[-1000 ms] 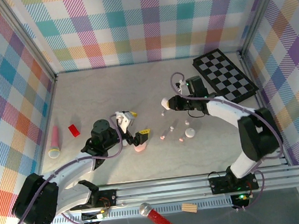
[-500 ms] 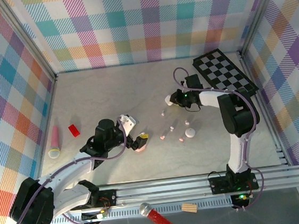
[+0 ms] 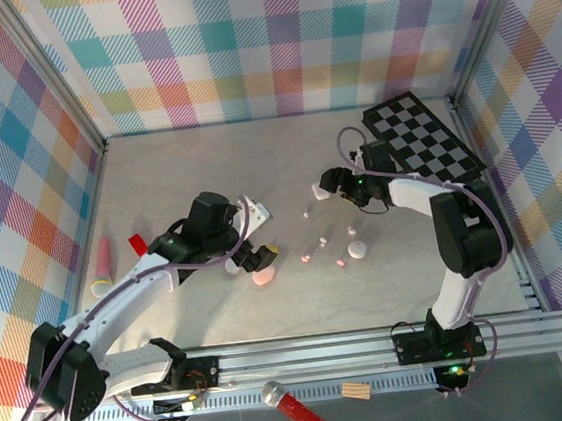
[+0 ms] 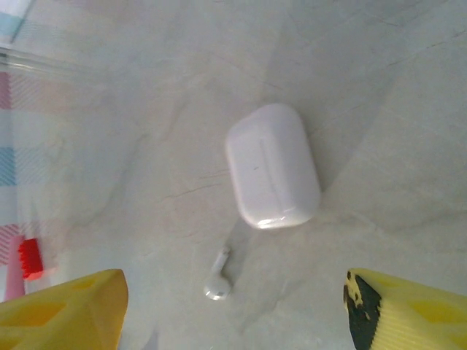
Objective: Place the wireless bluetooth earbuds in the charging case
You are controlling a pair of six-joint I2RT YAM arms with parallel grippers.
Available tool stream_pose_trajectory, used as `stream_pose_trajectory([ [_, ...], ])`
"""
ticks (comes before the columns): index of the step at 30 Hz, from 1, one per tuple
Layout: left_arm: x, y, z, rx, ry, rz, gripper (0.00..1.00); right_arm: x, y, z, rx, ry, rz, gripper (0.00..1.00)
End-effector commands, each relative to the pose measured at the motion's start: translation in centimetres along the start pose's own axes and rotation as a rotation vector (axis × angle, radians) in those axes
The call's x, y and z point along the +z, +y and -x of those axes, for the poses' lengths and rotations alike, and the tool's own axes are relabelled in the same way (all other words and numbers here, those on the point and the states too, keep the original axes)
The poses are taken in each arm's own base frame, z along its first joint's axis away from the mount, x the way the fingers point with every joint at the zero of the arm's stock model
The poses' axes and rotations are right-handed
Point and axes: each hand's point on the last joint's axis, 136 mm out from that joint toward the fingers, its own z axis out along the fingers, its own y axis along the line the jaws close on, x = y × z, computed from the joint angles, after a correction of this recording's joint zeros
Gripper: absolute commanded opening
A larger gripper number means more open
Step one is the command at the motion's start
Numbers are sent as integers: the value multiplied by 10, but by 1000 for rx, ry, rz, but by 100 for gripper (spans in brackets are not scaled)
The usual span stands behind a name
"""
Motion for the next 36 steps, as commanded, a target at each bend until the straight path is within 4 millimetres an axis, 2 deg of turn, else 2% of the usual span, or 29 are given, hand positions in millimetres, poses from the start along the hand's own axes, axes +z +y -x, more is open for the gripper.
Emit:
stream_pose_trajectory([
  [1,2,-7,-45,42,271,-14,97,-14,8,-12,-48,17,49,78],
  [5,16,-4,-65,61,438,-2,96,-25,3,-21,-69,11,26,79],
  [10,38,-11,-95,88,610,-9,96,-32,-3,-27,-89,10,-3,80],
  [14,56,-17,-104,70,640,-12,97,-35,-2,-27,-97,9,-2,80],
  [21,75,-27,-112,53,655,-61,94,-35,-2,-29,-92,12,2,80],
  [25,80,-31,-122,56,699,-88,87,-35,-2,-30,-98,12,3,80],
  [28,81,-31,-128,64,721,-89,77,-38,0,-30,-109,14,6,80],
  [32,83,-30,-128,57,701,-80,53,-44,6,-30,-119,6,19,80],
  [36,84,-32,-127,56,688,-86,40,-52,9,-31,-122,-1,25,80],
])
